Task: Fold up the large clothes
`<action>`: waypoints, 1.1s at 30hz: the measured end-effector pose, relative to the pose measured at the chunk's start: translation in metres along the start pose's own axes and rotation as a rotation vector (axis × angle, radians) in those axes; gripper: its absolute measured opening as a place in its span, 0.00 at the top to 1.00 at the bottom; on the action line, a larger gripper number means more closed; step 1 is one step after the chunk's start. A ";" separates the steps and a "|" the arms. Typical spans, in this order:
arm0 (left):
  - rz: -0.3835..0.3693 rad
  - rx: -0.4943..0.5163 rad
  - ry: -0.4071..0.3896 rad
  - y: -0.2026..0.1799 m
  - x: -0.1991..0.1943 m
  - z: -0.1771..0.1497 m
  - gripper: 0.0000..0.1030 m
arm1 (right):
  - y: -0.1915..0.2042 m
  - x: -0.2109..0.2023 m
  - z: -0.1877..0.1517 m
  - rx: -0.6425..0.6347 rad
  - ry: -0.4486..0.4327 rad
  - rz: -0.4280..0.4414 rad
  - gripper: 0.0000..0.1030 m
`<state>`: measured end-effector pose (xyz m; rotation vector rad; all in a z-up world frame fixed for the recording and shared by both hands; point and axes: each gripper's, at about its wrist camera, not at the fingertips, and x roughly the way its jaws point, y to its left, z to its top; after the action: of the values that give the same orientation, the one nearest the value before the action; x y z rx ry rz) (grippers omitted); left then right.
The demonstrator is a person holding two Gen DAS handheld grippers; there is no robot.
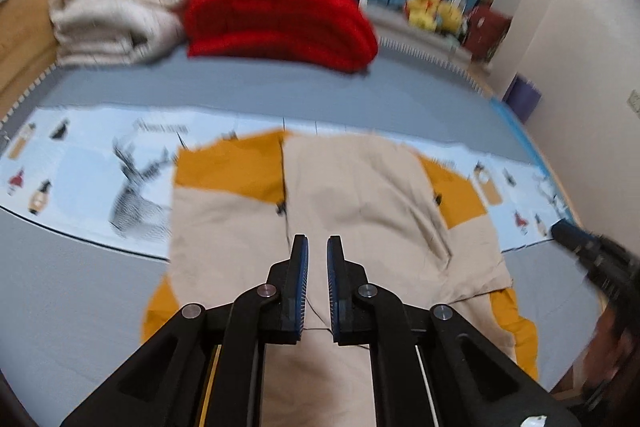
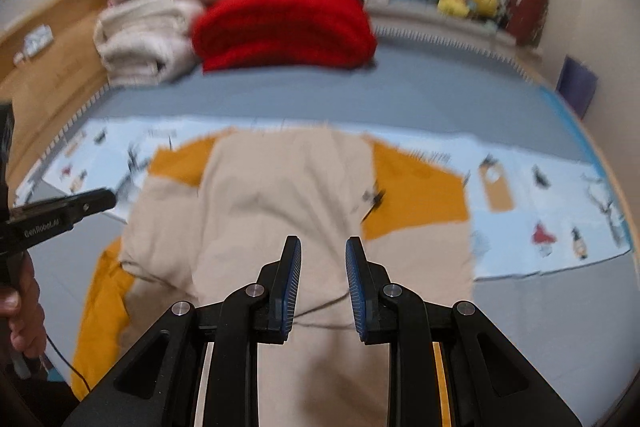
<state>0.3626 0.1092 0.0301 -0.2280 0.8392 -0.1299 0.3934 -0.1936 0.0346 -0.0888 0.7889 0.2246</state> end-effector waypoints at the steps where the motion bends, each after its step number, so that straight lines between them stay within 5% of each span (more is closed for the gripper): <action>1: 0.008 0.001 -0.033 0.005 -0.017 -0.005 0.93 | -0.007 -0.014 0.001 0.007 -0.029 0.000 0.76; 7: 0.036 -0.009 -0.112 0.043 -0.119 -0.046 0.93 | -0.079 -0.129 -0.016 0.156 -0.227 -0.010 0.86; 11: 0.044 -0.009 -0.055 0.074 -0.151 -0.091 0.93 | -0.120 -0.179 -0.065 0.163 -0.237 -0.009 0.86; 15: -0.020 -0.107 0.034 0.109 -0.140 -0.146 0.93 | -0.154 -0.175 -0.121 0.131 -0.111 -0.001 0.86; 17: -0.008 -0.210 0.199 0.125 -0.112 -0.167 0.95 | -0.170 -0.155 -0.155 0.134 -0.015 -0.018 0.85; 20: -0.012 -0.190 0.254 0.126 -0.097 -0.175 0.95 | -0.196 -0.123 -0.202 0.227 0.125 -0.020 0.85; 25: -0.047 -0.184 0.368 0.125 -0.079 -0.188 0.95 | -0.218 -0.089 -0.227 0.257 0.283 0.004 0.85; 33: 0.002 -0.211 0.514 0.134 -0.056 -0.217 0.91 | -0.207 -0.053 -0.262 0.193 0.491 0.029 0.83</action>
<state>0.1659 0.2178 -0.1033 -0.4013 1.3667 -0.0992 0.2236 -0.4465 -0.1127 0.0532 1.2970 0.1531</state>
